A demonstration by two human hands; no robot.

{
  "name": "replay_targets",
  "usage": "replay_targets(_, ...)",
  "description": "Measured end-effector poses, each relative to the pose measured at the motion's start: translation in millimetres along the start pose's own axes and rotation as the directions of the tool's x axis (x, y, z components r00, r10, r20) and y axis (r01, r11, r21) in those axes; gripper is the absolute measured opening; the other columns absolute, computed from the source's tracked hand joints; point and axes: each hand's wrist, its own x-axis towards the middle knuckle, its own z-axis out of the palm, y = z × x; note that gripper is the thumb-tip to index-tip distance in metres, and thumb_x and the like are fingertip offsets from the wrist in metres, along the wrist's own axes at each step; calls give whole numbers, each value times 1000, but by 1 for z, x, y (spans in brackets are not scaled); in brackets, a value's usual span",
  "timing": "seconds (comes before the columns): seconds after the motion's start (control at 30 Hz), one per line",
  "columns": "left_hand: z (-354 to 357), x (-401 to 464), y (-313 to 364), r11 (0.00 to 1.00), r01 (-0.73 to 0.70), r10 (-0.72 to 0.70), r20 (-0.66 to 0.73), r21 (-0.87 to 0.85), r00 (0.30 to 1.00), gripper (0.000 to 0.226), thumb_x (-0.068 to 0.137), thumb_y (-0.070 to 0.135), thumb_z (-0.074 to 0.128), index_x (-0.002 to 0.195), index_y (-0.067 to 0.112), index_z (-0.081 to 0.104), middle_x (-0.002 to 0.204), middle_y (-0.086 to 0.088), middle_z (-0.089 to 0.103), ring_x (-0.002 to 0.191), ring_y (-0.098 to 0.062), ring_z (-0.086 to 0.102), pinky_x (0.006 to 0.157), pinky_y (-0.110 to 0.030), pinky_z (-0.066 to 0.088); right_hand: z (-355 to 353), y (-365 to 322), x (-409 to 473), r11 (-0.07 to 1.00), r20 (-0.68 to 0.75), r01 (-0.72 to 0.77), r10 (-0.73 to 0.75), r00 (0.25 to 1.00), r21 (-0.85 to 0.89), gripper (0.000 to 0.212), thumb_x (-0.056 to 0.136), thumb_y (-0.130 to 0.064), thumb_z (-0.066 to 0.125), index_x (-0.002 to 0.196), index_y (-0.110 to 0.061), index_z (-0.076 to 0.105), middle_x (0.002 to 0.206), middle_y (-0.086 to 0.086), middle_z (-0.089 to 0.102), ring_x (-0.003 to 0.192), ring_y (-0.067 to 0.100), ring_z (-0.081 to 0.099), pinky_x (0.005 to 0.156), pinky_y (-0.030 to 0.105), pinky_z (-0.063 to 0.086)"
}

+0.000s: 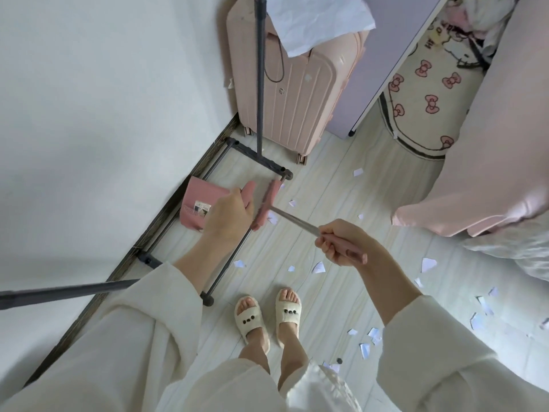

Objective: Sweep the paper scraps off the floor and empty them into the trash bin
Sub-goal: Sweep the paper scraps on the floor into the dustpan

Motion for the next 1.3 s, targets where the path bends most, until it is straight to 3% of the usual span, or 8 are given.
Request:
replay_targets(0.23, 5, 1, -6, 999, -41, 42, 19, -34, 999, 23, 96, 27, 43, 85, 7, 45, 54, 2, 45, 47, -18, 46, 41, -27, 32, -16, 17, 2, 979, -19, -16, 20, 1000, 202, 18, 101, -17, 37, 92, -6, 48, 63, 2, 46, 29, 4, 45, 30, 9, 37)
replay_targets(0.33, 5, 1, -3, 999, -26, 26, 12, -22, 1000, 25, 95, 30, 44, 84, 8, 45, 61, -3, 50, 55, -25, 53, 48, -30, 40, -14, 24, -2, 970, -38, -12, 22, 999, 242, 17, 100, -15, 36, 91, -6, 47, 61, 2, 46, 29, 4, 45, 30, 10, 37)
replay_targets(0.53, 13, 3, 1, 999, 4, -2, 63, -33, 998, 29, 95, 33, 43, 89, 5, 48, 65, -4, 52, 65, -30, 59, 58, -38, 50, -21, 29, -11, 991, -179, 1, 24, 984, 135, 8, 94, -8, 42, 98, -6, 49, 62, 5, 50, 28, 6, 49, 29, 12, 37)
replay_targets(0.63, 17, 3, 3, 1000, -14, 15, 62, -22, 998, 27, 95, 33, 44, 83, 9, 44, 59, 0, 47, 62, -28, 56, 54, -33, 44, -32, 26, -15, 998, -156, -3, 14, 988, 68, 10, 96, -14, 42, 97, -7, 49, 54, 2, 53, 30, 5, 48, 30, 12, 38)
replay_targets(0.9, 20, 20, 4, 998, -55, 56, 115, -8, 992, 29, 95, 33, 43, 86, 6, 47, 75, -11, 60, 68, -31, 63, 59, -39, 52, -27, 9, 7, 995, -18, -5, 7, 1000, 96, 13, 98, -15, 39, 94, -8, 49, 57, 2, 49, 31, 4, 46, 31, 11, 37)
replay_targets(1.03, 30, 24, 10, 994, -99, 95, 80, 44, 992, 26, 94, 33, 46, 79, 11, 43, 61, 0, 46, 58, -27, 50, 52, -32, 38, -29, 14, 19, 977, -44, -5, 15, 999, 214, 12, 99, -14, 37, 91, -9, 45, 61, 2, 46, 30, 3, 45, 31, 10, 36)
replay_targets(1.13, 39, 25, 18, 996, -84, 80, 89, 32, 993, 28, 93, 34, 45, 78, 11, 44, 58, 1, 48, 57, -26, 52, 50, -30, 37, -40, 13, 15, 965, -74, 7, 12, 997, 262, 13, 99, -15, 38, 89, -10, 45, 63, 3, 46, 30, 3, 46, 31, 9, 36)
replay_targets(1.3, 48, 21, 24, 996, -87, 84, 95, 25, 992, 26, 93, 34, 45, 78, 13, 45, 60, 2, 51, 52, -18, 49, 42, -24, 26, -38, 5, -8, 989, -111, 37, -22, 994, 142, 10, 94, -11, 43, 90, -9, 52, 59, 4, 50, 29, 5, 47, 32, 11, 37)
